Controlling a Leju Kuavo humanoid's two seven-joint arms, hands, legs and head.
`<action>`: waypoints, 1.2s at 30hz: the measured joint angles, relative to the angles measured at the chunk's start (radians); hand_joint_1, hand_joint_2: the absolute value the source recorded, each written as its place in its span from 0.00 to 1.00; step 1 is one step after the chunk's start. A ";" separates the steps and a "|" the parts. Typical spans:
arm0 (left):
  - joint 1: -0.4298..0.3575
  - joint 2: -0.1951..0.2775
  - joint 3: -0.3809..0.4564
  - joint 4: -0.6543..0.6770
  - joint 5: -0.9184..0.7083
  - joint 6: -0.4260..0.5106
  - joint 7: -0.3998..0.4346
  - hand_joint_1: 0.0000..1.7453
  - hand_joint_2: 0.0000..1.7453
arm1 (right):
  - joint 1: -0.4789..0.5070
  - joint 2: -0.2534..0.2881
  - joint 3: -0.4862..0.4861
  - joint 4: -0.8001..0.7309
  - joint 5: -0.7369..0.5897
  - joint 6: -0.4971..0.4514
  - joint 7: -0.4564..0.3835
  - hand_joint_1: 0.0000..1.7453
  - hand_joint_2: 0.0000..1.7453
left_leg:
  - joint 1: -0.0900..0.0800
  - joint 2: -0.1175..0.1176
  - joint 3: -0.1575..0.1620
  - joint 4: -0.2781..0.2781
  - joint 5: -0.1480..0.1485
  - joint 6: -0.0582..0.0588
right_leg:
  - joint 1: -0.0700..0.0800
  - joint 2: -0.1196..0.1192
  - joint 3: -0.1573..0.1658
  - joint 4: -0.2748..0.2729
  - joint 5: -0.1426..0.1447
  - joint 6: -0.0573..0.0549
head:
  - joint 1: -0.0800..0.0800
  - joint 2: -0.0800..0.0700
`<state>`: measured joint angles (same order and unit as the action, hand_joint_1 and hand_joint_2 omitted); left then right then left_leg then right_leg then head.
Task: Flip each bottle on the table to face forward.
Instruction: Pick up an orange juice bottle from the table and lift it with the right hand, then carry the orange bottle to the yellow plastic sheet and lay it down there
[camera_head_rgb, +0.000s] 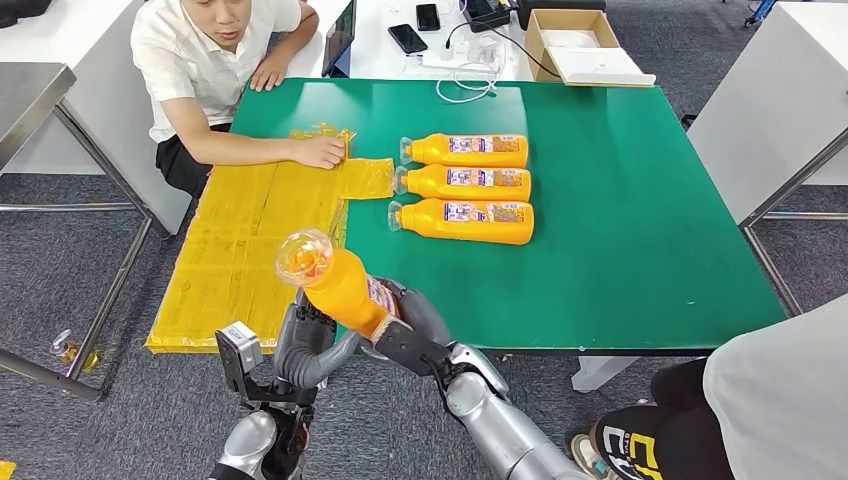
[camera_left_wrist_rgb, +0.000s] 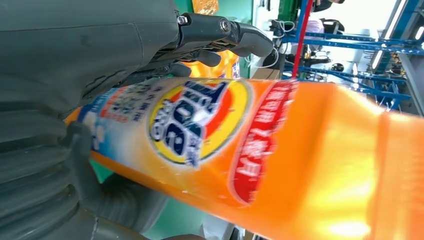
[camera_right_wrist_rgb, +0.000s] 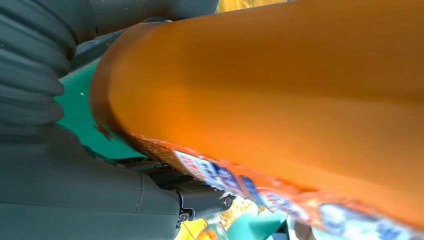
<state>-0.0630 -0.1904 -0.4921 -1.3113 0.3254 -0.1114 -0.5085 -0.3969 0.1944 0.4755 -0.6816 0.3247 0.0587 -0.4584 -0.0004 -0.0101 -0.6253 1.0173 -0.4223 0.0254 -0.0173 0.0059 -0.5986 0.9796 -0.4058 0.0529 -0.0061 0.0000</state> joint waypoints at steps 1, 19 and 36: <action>-0.001 0.000 0.000 -0.002 0.000 0.000 -0.001 0.00 1.00 | 0.000 0.000 0.002 0.004 0.000 0.001 0.000 1.00 1.00 | 0.000 0.000 0.000 0.000 0.000 0.000 | 0.000 0.000 0.000 0.000 0.000 0.000 | 0.000 0.000; -0.017 -0.001 0.023 -0.002 -0.136 0.075 0.003 0.67 1.00 | -0.032 0.009 0.091 0.030 0.069 -0.026 0.033 1.00 1.00 | 0.000 0.000 0.000 0.000 0.000 0.000 | 0.000 0.000 0.000 0.000 0.000 0.000 | 0.000 0.000; -0.027 0.006 0.027 -0.002 -0.195 0.073 -0.008 1.00 1.00 | -0.039 -0.007 0.123 0.018 0.059 -0.017 0.049 0.70 1.00 | 0.000 0.000 0.000 0.000 0.000 0.000 | 0.000 0.000 0.000 0.000 0.000 0.000 | 0.000 0.000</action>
<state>-0.0899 -0.1839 -0.4650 -1.3138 0.1309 -0.0388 -0.5164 -0.4358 0.1877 0.5990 -0.6640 0.3839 0.0414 -0.4092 -0.0004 -0.0100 -0.6254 1.0173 -0.4222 0.0254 -0.0172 0.0059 -0.5987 0.9797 -0.4057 0.0529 -0.0061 0.0000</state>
